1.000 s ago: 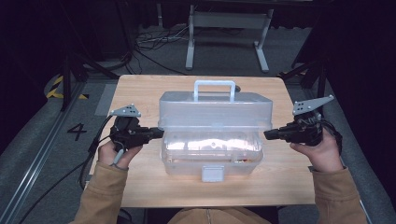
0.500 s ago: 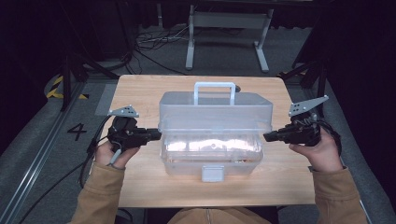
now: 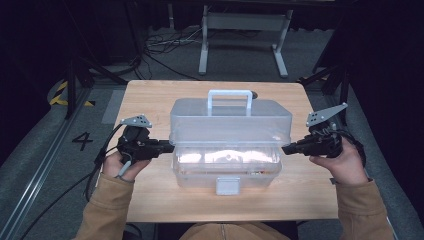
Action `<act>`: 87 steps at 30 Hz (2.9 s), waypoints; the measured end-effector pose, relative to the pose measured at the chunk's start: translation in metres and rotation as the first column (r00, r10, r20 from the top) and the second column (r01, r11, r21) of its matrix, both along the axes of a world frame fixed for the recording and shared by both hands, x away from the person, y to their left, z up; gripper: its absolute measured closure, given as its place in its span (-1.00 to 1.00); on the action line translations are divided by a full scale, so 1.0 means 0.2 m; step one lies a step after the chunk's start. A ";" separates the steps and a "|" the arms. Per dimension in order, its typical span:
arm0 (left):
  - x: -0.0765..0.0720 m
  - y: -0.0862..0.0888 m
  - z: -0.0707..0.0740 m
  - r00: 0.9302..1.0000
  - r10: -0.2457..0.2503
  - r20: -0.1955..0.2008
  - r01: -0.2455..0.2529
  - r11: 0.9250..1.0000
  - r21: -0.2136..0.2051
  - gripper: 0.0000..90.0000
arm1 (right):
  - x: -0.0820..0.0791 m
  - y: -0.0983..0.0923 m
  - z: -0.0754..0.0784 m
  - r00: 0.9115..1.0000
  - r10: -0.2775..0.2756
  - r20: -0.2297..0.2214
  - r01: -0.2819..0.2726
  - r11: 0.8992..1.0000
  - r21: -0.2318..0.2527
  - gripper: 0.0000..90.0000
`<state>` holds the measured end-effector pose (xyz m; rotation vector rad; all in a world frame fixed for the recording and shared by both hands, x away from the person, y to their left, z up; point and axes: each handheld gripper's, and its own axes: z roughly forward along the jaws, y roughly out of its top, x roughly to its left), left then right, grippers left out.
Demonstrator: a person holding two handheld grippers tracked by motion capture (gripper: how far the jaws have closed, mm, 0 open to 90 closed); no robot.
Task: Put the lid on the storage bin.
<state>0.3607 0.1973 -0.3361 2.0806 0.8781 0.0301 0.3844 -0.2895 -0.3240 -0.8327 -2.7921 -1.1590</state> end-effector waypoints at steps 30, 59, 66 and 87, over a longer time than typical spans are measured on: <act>0.05 0.11 -0.04 0.990 0.124 -0.061 -0.123 0.992 0.015 0.70 | 0.00 0.00 -0.02 0.999 0.011 -0.040 -0.014 0.997 -0.078 0.99; 0.07 0.14 -0.05 0.983 0.175 -0.055 -0.175 0.984 -0.003 0.68 | 0.00 0.05 -0.08 0.992 0.062 -0.114 -0.081 0.982 -0.170 0.98; 0.07 0.14 -0.05 0.983 0.173 -0.058 -0.173 0.985 -0.004 0.68 | 0.00 0.05 -0.09 0.990 0.065 -0.127 -0.088 0.979 -0.184 0.98; 0.09 0.13 -0.06 0.983 0.167 -0.071 -0.168 0.986 -0.007 0.68 | 0.00 0.07 -0.15 0.980 0.082 -0.184 -0.125 0.963 -0.239 0.97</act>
